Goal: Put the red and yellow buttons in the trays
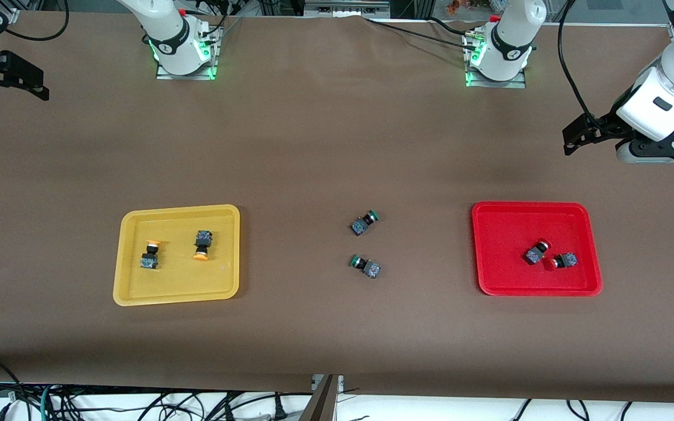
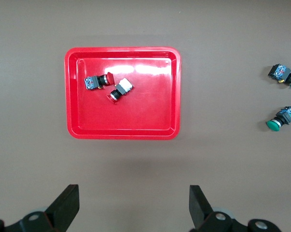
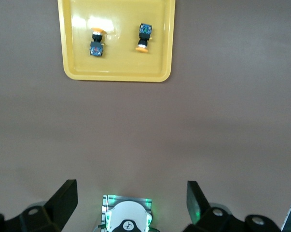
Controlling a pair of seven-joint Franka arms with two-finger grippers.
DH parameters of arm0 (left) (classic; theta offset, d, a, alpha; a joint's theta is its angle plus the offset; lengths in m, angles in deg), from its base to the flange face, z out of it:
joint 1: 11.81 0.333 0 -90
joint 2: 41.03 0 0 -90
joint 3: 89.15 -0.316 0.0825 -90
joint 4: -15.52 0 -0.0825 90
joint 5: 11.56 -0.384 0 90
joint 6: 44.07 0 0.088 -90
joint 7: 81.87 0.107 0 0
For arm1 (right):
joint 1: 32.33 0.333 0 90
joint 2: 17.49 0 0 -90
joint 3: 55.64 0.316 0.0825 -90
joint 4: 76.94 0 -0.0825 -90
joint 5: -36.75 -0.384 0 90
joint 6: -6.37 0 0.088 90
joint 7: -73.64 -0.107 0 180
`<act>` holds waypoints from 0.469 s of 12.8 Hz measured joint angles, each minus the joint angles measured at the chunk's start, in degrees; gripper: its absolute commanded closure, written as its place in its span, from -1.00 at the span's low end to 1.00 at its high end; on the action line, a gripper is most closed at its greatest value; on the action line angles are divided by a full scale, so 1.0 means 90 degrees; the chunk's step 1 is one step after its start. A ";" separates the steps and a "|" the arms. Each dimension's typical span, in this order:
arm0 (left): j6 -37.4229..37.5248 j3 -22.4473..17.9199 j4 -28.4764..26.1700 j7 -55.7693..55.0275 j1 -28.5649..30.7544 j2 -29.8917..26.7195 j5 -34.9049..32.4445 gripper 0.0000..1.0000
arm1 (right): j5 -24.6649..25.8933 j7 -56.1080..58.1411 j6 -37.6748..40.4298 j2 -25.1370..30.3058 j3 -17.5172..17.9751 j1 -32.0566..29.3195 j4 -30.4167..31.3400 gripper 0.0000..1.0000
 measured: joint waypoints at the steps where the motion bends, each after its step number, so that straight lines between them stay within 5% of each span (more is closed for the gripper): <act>1: 0.0002 0.0000 0.0016 0.0000 0.0000 0.0031 0.0000 -1.00 | 0.0000 0.0000 0.0000 0.0057 0.0058 -0.0003 0.0117 -1.00; 6: 0.0045 0.0000 0.0051 0.0000 0.0000 0.0068 0.0000 -1.00 | 0.0000 -0.0001 -0.0008 -0.0044 0.0090 -0.0026 0.0244 -1.00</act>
